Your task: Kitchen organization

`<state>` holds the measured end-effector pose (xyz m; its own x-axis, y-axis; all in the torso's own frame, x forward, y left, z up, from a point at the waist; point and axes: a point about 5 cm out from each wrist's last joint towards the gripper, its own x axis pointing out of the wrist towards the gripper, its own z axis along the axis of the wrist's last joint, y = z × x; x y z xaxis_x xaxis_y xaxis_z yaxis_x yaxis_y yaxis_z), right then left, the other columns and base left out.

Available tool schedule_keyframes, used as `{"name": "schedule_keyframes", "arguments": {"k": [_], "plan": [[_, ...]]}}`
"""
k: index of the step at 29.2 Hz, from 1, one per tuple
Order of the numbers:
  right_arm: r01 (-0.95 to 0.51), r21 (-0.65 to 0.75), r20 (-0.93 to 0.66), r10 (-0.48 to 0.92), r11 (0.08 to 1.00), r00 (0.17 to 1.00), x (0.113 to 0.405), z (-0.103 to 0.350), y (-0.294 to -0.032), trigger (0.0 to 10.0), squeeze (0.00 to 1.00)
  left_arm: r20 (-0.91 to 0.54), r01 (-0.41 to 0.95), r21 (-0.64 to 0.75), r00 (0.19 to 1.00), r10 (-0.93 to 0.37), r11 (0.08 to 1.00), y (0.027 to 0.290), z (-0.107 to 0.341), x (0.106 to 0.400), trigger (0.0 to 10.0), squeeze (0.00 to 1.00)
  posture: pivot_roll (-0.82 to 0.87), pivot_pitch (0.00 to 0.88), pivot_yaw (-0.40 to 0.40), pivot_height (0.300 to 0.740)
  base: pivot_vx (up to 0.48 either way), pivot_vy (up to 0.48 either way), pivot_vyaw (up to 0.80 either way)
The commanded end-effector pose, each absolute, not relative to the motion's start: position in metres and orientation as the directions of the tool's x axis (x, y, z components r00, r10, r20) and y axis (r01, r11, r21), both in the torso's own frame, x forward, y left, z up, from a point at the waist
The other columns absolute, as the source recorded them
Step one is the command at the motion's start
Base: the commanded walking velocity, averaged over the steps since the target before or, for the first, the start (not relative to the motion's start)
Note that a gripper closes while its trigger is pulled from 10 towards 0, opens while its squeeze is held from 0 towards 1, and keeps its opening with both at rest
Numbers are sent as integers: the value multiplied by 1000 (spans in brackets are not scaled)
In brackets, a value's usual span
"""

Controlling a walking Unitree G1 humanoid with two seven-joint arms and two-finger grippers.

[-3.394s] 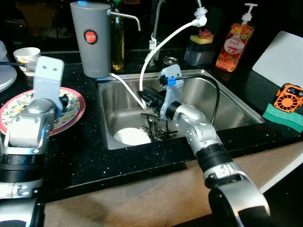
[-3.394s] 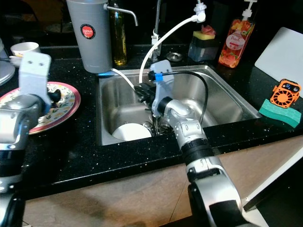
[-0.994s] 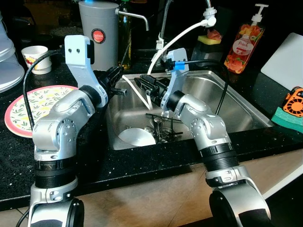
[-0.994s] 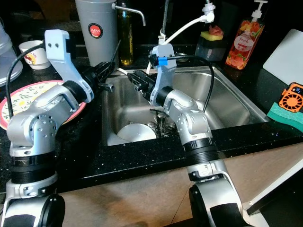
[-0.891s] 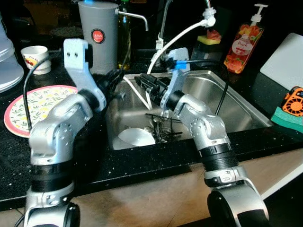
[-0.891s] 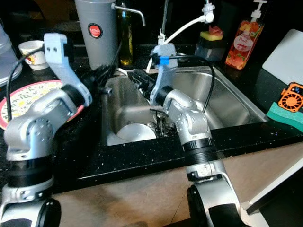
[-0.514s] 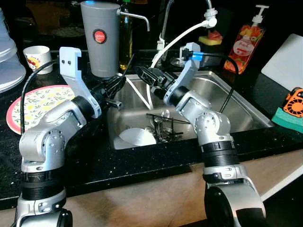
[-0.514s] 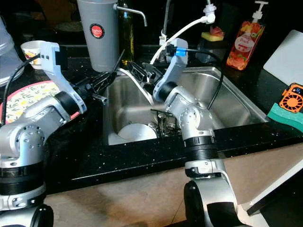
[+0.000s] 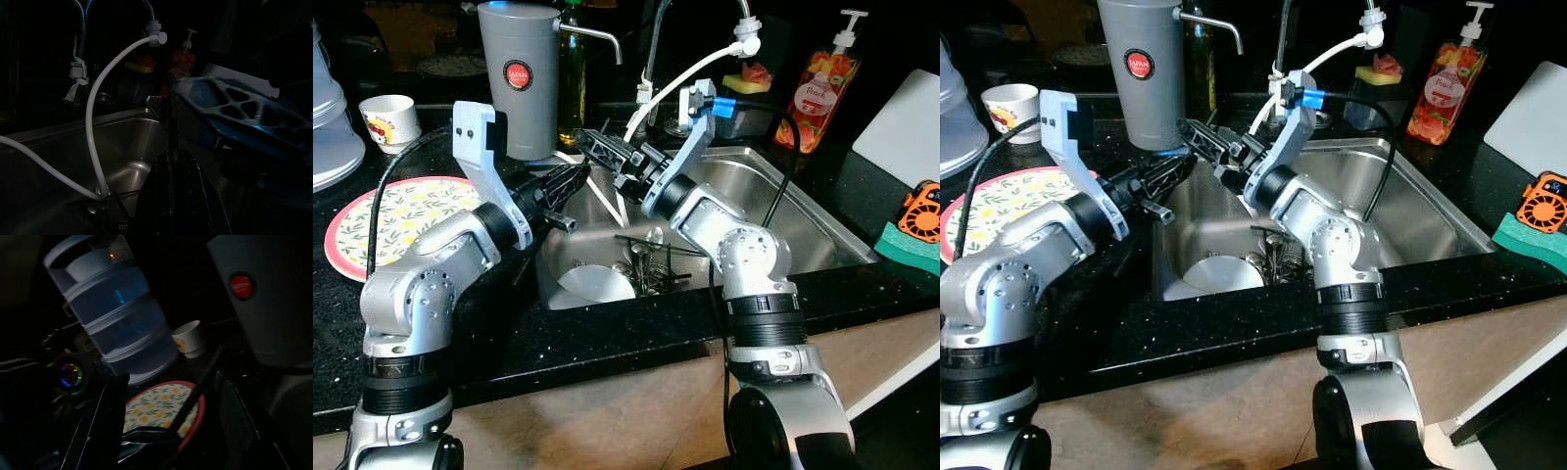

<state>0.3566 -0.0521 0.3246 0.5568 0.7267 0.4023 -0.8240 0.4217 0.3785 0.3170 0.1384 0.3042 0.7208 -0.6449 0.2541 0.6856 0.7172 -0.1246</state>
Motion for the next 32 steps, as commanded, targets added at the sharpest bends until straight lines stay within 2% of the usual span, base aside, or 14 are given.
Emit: {"name": "schedule_keyframes", "arguments": {"k": [1,5,6,25,26,27,30,32], "plan": [[-833,388,417,731,395,541,353,326,-53,10000,0,254,682,-118,724,-642,722,139,303,316,0,0,-22,86,-43,740,0,0,0],[-829,387,406,733,404,546,354,326,-54,10000,0,253,692,-116,715,-652,713,139,304,315,0,0,-24,87,-42,740,0,0,0],[-824,395,404,729,406,552,354,325,-55,0,0,255,694,-116,712,-654,710,139,305,315,0,0,-24,87,-42,740,0,0,0],[-813,410,400,719,413,568,357,326,-59,0,0,254,694,-114,713,-654,711,139,305,315,0,0,-25,96,-46,740,0,0,0],[-811,409,400,717,417,571,358,326,-60,0,0,255,690,-114,716,-650,715,139,305,315,9529,973,-26,98,-45,740,0,0,0],[-806,403,397,711,433,580,359,327,-62,0,0,260,675,-130,730,-632,726,140,306,317,10000,1000,-25,99,-46,740,0,0,0],[-799,399,395,703,449,592,362,327,-64,0,0,266,662,-123,740,-618,740,142,308,319,10000,1000,-25,98,-46,740,0,0,0],[-778,361,383,679,514,626,368,329,-74,0,0,280,585,-112,794,-539,803,152,313,325,10000,1000,-24,101,-47,740,0,0,0]]}}
